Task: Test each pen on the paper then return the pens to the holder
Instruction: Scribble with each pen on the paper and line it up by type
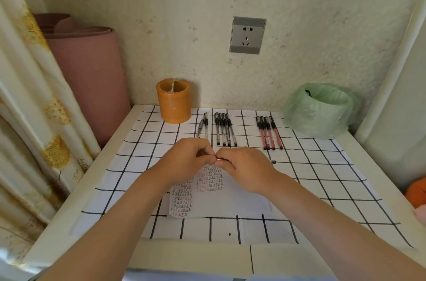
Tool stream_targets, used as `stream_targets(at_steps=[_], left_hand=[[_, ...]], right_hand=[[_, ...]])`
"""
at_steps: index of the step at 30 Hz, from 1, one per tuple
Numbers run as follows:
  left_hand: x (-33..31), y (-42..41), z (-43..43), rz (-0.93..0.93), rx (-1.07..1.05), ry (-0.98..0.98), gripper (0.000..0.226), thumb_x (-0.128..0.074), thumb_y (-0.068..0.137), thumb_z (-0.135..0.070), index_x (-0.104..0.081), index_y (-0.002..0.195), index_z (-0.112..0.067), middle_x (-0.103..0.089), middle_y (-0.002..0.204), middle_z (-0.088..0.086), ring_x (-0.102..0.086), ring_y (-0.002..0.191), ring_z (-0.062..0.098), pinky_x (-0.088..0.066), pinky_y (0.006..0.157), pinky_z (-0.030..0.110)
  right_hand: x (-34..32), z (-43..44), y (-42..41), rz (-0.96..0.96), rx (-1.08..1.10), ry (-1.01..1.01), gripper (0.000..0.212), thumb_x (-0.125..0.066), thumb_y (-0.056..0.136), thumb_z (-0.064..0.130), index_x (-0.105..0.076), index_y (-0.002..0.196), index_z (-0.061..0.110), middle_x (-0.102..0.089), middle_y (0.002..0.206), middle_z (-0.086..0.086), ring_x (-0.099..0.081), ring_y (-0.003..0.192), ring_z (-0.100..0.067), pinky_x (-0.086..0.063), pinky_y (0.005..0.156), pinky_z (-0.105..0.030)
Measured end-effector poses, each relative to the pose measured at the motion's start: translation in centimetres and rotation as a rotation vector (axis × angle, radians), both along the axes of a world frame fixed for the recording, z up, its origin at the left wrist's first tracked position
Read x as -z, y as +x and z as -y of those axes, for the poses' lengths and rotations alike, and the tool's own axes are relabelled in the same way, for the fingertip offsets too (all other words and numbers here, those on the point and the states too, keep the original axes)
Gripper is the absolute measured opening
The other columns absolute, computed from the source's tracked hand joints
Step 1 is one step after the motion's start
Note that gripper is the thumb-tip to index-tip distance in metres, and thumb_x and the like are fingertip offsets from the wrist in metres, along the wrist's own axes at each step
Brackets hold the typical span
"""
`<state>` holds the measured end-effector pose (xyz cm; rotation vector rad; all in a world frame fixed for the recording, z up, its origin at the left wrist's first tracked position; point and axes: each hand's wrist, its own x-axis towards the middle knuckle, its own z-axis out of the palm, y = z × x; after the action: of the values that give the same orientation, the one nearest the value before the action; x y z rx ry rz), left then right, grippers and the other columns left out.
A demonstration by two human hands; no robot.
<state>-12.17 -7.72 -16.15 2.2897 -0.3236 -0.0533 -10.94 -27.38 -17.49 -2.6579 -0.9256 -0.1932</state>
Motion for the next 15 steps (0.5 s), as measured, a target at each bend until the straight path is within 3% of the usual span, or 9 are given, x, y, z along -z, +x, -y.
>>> stream_targets(at_steps=[6,11,15], left_hand=[[-0.04,0.10,0.32,0.023,-0.014,0.006,0.005,-0.071,0.090,-0.024,-0.071,0.085,-0.026,-0.070,0.081,-0.009,-0.063,0.077,0.007,-0.052,0.072,0.027],[0.01,0.09,0.15,0.030,-0.011,0.008,0.007,-0.071,0.090,-0.024,-0.070,0.083,-0.027,-0.069,0.081,-0.009,-0.061,0.075,0.004,-0.050,0.070,0.023],[-0.14,0.20,-0.38,0.027,0.008,0.028,0.007,-0.071,0.089,-0.023,-0.070,0.084,-0.027,-0.069,0.080,-0.009,-0.061,0.076,0.004,-0.050,0.072,0.024]], right_hand=[[0.07,-0.08,0.38,-0.117,-0.013,0.012,0.029,-0.043,0.104,0.033,-0.058,0.088,0.013,-0.054,0.072,0.005,-0.052,0.067,-0.018,-0.041,0.061,-0.035],[-0.09,0.07,0.13,0.057,0.017,-0.075,0.030,-0.040,0.103,0.044,-0.060,0.096,0.023,-0.049,0.067,0.010,-0.048,0.061,-0.017,-0.033,0.053,-0.030],[-0.44,0.25,0.07,0.005,0.045,-0.039,0.033,-0.041,0.100,0.054,-0.063,0.105,0.029,-0.048,0.058,0.009,-0.051,0.061,-0.014,-0.031,0.053,-0.028]])
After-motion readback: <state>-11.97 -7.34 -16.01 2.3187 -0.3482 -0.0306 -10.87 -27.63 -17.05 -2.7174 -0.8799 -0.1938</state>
